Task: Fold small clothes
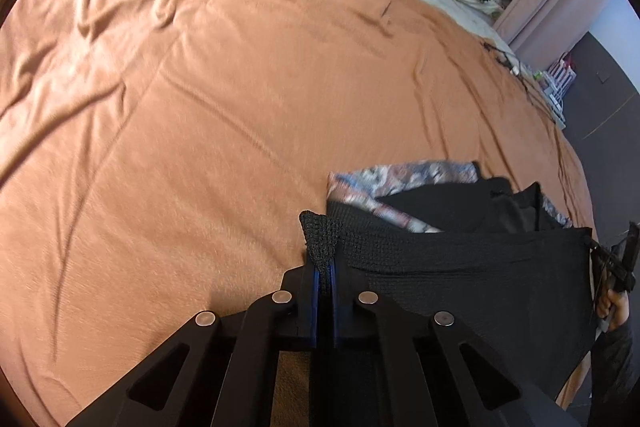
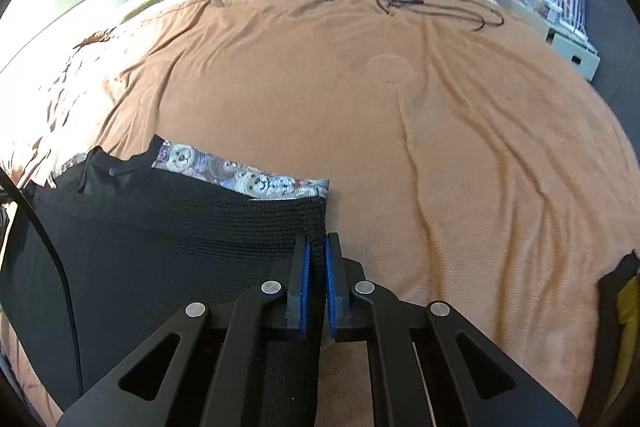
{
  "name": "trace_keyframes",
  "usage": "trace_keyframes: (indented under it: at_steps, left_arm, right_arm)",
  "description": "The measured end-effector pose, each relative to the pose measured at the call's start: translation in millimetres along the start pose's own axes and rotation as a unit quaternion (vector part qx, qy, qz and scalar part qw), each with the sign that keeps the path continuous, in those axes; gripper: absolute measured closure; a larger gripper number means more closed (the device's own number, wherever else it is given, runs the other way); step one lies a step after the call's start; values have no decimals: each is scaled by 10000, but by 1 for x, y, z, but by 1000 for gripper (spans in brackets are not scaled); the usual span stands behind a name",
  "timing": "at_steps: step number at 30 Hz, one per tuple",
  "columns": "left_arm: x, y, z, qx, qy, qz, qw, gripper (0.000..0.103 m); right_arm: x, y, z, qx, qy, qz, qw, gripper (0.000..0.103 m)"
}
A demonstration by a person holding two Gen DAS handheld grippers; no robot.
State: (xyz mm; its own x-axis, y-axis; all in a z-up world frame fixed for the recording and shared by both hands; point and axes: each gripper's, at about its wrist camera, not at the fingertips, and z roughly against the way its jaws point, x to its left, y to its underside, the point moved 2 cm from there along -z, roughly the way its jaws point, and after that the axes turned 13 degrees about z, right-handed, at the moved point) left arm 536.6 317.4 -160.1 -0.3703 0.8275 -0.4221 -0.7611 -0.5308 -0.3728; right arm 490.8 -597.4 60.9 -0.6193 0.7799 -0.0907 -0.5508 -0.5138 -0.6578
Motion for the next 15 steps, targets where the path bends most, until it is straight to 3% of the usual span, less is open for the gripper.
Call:
trace_keyframes:
  at_steps: [6,15]
  left_arm:
    - [-26,-20,17,-361,-32,-161,9992,99]
    - [-44,-53,-16,-410,-309,-154,9986,99]
  right_arm:
    - [-2,-13,18,-176,196,-86,9996,100]
    - [-6,-36,-12,41,427,-134,9990,100]
